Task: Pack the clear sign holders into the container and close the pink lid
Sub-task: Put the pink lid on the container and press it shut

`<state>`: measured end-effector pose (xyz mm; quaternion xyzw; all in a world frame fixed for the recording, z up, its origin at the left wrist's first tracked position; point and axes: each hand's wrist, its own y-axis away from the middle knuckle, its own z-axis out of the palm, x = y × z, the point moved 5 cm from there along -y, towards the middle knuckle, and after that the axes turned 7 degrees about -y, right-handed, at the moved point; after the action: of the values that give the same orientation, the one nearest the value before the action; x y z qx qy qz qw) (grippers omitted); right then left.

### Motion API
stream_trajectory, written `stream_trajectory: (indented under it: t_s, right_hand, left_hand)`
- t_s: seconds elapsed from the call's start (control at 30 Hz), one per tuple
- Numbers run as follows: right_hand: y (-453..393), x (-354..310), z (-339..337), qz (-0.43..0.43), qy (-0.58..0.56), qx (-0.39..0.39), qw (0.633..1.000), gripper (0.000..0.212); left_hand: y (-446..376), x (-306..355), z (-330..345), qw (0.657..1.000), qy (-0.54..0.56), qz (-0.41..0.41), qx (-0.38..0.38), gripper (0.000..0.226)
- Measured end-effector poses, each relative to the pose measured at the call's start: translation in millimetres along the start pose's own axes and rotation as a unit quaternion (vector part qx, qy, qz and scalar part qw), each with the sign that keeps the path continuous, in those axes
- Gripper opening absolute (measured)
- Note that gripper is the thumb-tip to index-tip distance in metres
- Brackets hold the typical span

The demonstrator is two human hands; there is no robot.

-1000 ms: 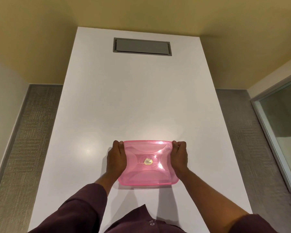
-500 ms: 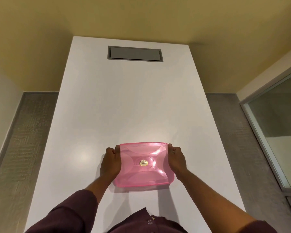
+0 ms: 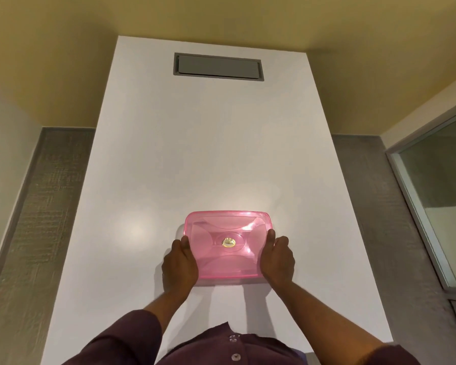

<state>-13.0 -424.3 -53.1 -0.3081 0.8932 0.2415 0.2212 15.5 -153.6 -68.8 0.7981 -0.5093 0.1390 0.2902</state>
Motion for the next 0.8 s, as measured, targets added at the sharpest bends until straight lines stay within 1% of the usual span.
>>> stream_trajectory:
  t_s: [0.1, 0.17, 0.23, 0.3, 0.47, 0.57, 0.67, 0.73, 0.8]
  right_hand:
    - [1.6, 0.3, -1.3, -0.029, -0.026, 0.023, 0.999, 0.048]
    - [7.7, 3.6, -2.5, -0.051, -0.052, 0.023, 0.997, 0.045]
    - [13.6, 8.0, -3.5, -0.057, -0.067, 0.016, 0.996, 0.047]
    - [14.6, 10.2, -2.3, -0.050, -0.064, 0.003, 0.997, 0.048]
    - [5.1, 3.5, 0.1, -0.027, -0.050, -0.008, 0.998, 0.042]
    - [3.9, -0.6, -0.1, -0.033, -0.040, -0.004, 0.999, 0.043]
    - [3.4, -1.0, -1.0, -0.039, -0.026, -0.002, 0.999, 0.044]
    - [3.1, 0.1, -0.6, -0.042, -0.014, -0.004, 0.999, 0.043]
    - [2.3, 0.7, -0.4, -0.040, -0.015, -0.007, 0.999, 0.042]
  left_hand:
    - [0.5, 1.9, -0.9, 1.000, 0.015, 0.010, 0.007, 0.042]
    - [5.8, 0.2, -1.4, 0.999, 0.025, 0.017, 0.010, 0.042]
    - [13.0, -2.3, -3.1, 0.999, 0.034, 0.027, 0.012, 0.045]
    - [14.4, -4.0, -4.1, 0.999, 0.036, 0.030, 0.011, 0.046]
    - [2.5, 1.4, -1.9, 1.000, 0.024, 0.012, -0.011, 0.040]
    - [-0.2, 1.1, -2.1, 1.000, 0.018, 0.010, -0.012, 0.043]
    - [-1.2, -0.5, -1.6, 1.000, -0.015, 0.002, -0.012, 0.045]
    - [-1.2, -0.1, -0.1, 1.000, -0.027, 0.002, -0.013, 0.041]
    - [-2.6, -0.6, 0.0, 1.000, -0.015, 0.008, -0.008, 0.037]
